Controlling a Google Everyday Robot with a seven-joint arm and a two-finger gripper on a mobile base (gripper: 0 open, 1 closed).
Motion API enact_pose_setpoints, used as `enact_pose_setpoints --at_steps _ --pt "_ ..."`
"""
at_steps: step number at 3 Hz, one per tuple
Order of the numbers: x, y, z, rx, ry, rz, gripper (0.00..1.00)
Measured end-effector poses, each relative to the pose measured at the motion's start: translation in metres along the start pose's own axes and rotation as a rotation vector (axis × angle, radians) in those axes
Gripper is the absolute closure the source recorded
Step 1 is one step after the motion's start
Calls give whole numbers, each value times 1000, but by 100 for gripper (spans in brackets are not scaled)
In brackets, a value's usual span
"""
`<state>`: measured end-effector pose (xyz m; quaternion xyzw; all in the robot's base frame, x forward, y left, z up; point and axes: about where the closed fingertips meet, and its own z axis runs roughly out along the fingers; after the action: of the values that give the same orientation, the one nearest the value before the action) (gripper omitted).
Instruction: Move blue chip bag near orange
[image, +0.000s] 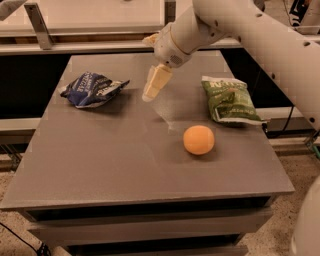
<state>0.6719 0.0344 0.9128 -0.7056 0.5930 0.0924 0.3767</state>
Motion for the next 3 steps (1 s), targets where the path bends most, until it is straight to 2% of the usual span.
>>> enact_pose_setpoints --at_steps 1,2,3 --pt "-3 -12 32 -11 -49 -64 0" --pt "-12 -11 61 -47 -88 -135 0" --pt "-22 -3 84 -88 -100 -191 0"
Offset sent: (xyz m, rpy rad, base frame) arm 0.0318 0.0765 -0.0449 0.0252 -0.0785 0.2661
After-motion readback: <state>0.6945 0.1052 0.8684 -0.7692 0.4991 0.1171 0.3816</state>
